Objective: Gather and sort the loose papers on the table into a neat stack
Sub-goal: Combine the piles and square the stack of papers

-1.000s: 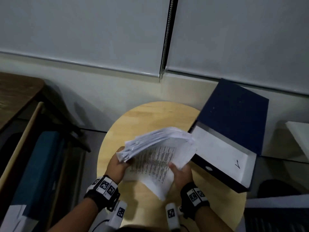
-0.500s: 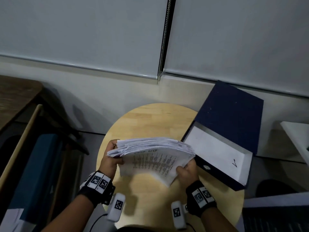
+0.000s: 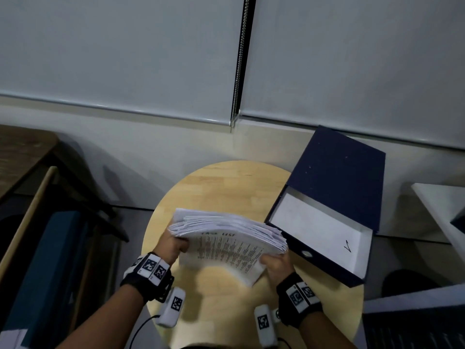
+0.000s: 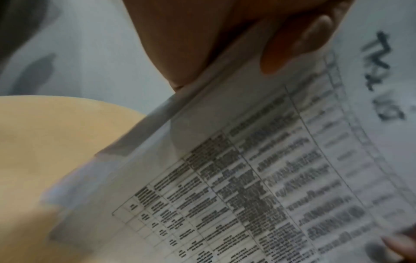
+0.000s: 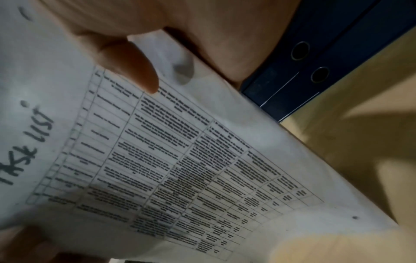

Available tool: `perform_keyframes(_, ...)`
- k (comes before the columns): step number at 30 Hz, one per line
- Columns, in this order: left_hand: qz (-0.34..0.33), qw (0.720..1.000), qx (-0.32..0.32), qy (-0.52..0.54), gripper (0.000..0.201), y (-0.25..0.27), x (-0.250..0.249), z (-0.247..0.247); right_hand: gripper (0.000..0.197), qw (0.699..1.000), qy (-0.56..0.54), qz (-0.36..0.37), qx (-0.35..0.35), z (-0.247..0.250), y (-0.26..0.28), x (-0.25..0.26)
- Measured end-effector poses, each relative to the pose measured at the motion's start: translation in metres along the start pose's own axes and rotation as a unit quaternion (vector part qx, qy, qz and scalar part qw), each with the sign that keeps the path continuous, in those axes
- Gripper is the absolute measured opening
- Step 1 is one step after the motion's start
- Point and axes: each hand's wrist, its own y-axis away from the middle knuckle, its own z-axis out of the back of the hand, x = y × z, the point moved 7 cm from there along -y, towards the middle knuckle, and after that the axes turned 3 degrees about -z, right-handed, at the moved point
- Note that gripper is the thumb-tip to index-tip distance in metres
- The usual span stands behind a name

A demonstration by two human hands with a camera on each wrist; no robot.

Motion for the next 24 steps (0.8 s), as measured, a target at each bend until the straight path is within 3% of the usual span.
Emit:
perform_keyframes(4,-0.003,1.000,-0.019,-0.004,0.051,-0.004,-0.006,-0.008,0.055,1.000,0.014,0.024,-0.010,-0.001,-0.002,0.010)
perform_keyframes(8,0.040,0.999,-0.036,-0.008,0.037,-0.011,-0.002,-0.006,0.038,0.997,0.068,0.034,-0.013,-0.003,0.002,0.011)
perform_keyframes(12,0.020,0.999,-0.007,-0.043,0.035,-0.009,0.004,-0.014,0.015,0.990,0.129,0.052,-0.002,-0.012,0.007,0.018)
perform_keyframes(17,-0.008,0.999,-0.036,-0.015,0.044,-0.011,-0.015,-0.012,0.029,0.991,0.100,-0.011,-0.090,0.001,-0.001,0.015)
perform_keyframes(19,-0.044,0.997,-0.056,-0.017,0.044,-0.011,-0.031,-0.008,0.034,0.989,0.095,0.011,-0.113,0.003,-0.004,0.027)
perform_keyframes(22,-0.071,0.995,-0.069,-0.013,0.052,-0.005,-0.035,0.001,0.045,0.989,0.104,0.021,-0.106,0.000,0.003,0.031)
perform_keyframes(24,-0.051,0.997,-0.056,-0.010,0.054,0.003,-0.021,0.002,0.059,0.989,0.133,-0.004,-0.072,-0.005,0.008,0.016)
